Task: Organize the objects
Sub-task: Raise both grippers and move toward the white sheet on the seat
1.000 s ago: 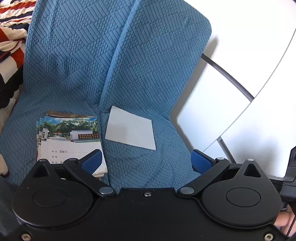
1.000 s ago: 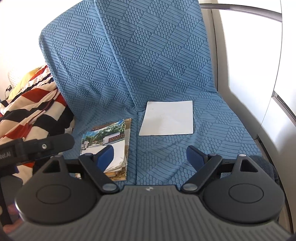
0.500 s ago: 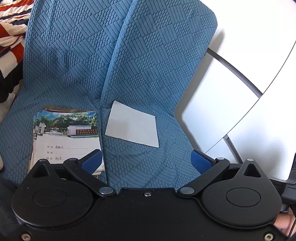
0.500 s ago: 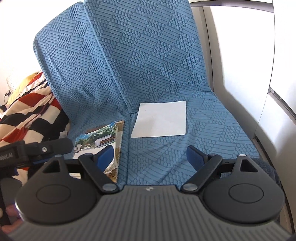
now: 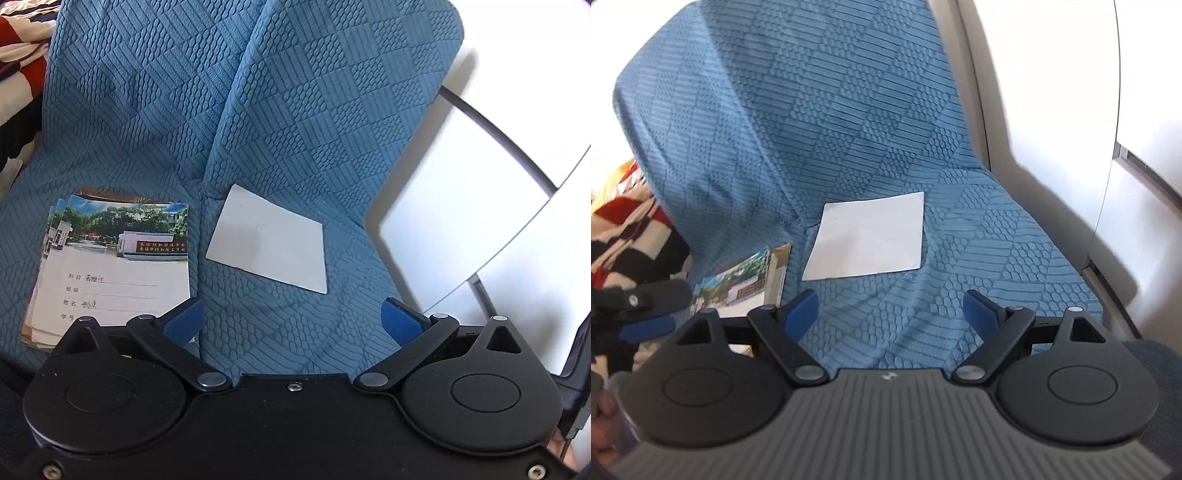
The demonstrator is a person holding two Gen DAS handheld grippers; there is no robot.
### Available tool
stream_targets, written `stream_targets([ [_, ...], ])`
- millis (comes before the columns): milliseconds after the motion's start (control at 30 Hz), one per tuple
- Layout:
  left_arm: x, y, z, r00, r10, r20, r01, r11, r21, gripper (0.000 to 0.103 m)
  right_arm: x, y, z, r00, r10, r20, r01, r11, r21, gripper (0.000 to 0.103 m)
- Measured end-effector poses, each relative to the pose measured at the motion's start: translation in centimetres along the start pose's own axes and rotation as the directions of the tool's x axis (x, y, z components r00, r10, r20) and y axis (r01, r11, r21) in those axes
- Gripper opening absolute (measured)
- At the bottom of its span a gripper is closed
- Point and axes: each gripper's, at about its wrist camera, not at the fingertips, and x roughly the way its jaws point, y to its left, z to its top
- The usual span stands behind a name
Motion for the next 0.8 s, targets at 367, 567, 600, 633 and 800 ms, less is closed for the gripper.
stream_targets([
  [367, 5.4, 0.7, 0.7, 0.999, 0.040, -0.018, -0.041, 0.997, -0.072, 0.102, 3.4, -2.6, 1.8, 0.996, 0.080, 0.033, -0.083, 0.993, 0.082, 0.087],
  [567, 9.0, 0.0, 1.0, 0.998, 0.048, -0.046, -0.050, 0.997, -0.059, 0.102, 6.2, -3.8, 3.8, 0.992, 0.123, 0.001, -0.121, 0.981, 0.149, 0.087],
  [600, 9.6, -0.1, 1.0, 0.998, 0.046, -0.051, -0.049, 0.997, -0.058, 0.102, 6.6, -4.0, 4.1, 0.992, 0.129, 0.000, -0.127, 0.979, 0.159, 0.087],
  [633, 10.2, -0.2, 1.0, 0.997, 0.044, -0.056, -0.048, 0.997, -0.057, 0.102, 7.0, -4.1, 4.3, 0.992, 0.128, -0.001, -0.126, 0.978, 0.166, 0.087],
  [800, 13.4, 0.0, 0.9, 0.993, 0.050, -0.111, -0.054, 0.998, -0.035, 0.102, 10.3, -4.4, 4.9, 0.991, 0.128, -0.047, -0.118, 0.977, 0.176, 0.087],
])
